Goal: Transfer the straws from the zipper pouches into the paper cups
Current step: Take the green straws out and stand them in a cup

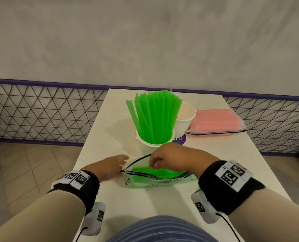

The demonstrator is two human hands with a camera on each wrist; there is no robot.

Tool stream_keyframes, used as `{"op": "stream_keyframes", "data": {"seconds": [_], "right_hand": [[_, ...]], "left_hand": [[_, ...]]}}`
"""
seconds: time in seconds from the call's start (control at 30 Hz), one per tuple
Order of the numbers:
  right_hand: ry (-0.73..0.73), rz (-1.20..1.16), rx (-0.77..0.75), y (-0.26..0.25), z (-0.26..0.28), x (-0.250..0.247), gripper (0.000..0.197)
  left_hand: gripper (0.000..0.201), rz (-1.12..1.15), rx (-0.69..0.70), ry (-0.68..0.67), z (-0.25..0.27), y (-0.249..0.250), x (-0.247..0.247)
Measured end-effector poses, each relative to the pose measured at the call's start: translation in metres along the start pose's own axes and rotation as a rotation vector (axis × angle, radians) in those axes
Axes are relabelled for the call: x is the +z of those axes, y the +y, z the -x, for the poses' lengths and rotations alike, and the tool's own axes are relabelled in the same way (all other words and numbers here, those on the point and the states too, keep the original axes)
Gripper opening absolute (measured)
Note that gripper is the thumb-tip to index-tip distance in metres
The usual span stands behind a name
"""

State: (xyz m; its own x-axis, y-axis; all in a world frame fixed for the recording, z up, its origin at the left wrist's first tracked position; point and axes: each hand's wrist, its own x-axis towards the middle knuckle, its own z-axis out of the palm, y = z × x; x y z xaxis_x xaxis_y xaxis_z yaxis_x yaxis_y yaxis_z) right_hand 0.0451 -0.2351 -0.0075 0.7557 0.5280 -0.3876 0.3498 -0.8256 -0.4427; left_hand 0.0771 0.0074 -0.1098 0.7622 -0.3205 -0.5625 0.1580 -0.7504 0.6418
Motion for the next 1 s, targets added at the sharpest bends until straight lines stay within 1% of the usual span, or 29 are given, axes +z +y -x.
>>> {"op": "stream_keyframes", "data": {"seconds": [0.03, 0.07, 0.1, 0.13, 0.2, 0.27, 0.33, 0.4, 0.47, 0.5, 0.57, 0.63, 0.77, 0.8, 0.87, 0.9, 0.93, 1.0], "right_hand": [[0.014, 0.115, 0.013, 0.004, -0.006, 0.009, 0.028], [0.024, 0.182, 0.030, 0.008, -0.013, 0.019, 0.032], [0.025, 0.215, 0.049, 0.011, -0.019, 0.030, 0.036], [0.024, 0.235, 0.062, 0.015, -0.025, 0.042, 0.040], [0.032, 0.275, 0.045, 0.020, -0.035, 0.065, 0.045], [0.046, 0.305, 0.023, 0.021, -0.040, 0.083, 0.044], [0.053, 0.327, 0.025, 0.022, -0.044, 0.096, 0.041], [0.068, 0.300, 0.036, 0.024, -0.046, 0.104, 0.044], [0.095, 0.242, 0.043, 0.028, -0.047, 0.108, 0.047], [0.102, 0.217, 0.043, 0.030, -0.048, 0.109, 0.049], [0.108, 0.194, 0.042, 0.032, -0.047, 0.106, 0.054], [0.120, 0.208, 0.036, 0.032, -0.044, 0.101, 0.053], [0.135, 0.251, 0.032, 0.023, -0.034, 0.085, 0.030], [0.139, 0.246, 0.033, 0.020, -0.032, 0.080, 0.027], [0.137, 0.219, 0.046, 0.016, -0.026, 0.068, 0.022], [0.135, 0.203, 0.050, 0.014, -0.023, 0.062, 0.021], [0.125, 0.192, 0.053, 0.012, -0.020, 0.056, 0.022], [0.083, 0.151, 0.056, 0.010, -0.011, 0.042, 0.026]], "left_hand": [[0.066, -0.045, -0.003, -0.044, 0.003, -0.003, 0.005], [0.068, -0.065, -0.025, -0.075, 0.005, -0.004, 0.012], [0.073, -0.080, -0.027, -0.074, 0.006, -0.005, 0.018], [0.084, -0.087, -0.031, -0.052, 0.002, -0.008, 0.025], [0.105, -0.099, 0.028, -0.021, -0.007, -0.011, 0.037], [0.109, -0.181, 0.137, 0.019, -0.011, -0.007, 0.046], [0.101, -0.325, 0.189, 0.066, -0.009, 0.001, 0.050], [0.083, -0.426, 0.203, 0.095, -0.008, 0.005, 0.052], [0.064, -0.463, 0.199, 0.100, -0.006, 0.007, 0.052], [0.059, -0.460, 0.201, 0.104, -0.005, 0.007, 0.052], [0.057, -0.443, 0.209, 0.104, -0.002, 0.007, 0.049], [0.055, -0.409, 0.212, 0.117, -0.001, 0.007, 0.049], [0.043, -0.296, 0.206, 0.127, 0.003, 0.013, 0.048], [0.044, -0.269, 0.200, 0.117, 0.004, 0.013, 0.048], [0.055, -0.202, 0.185, 0.107, 0.008, 0.015, 0.046], [0.059, -0.162, 0.174, 0.112, 0.009, 0.014, 0.045], [0.058, -0.130, 0.157, 0.112, 0.008, 0.013, 0.044], [0.049, -0.131, 0.131, 0.098, 0.004, 0.008, 0.042]]}}
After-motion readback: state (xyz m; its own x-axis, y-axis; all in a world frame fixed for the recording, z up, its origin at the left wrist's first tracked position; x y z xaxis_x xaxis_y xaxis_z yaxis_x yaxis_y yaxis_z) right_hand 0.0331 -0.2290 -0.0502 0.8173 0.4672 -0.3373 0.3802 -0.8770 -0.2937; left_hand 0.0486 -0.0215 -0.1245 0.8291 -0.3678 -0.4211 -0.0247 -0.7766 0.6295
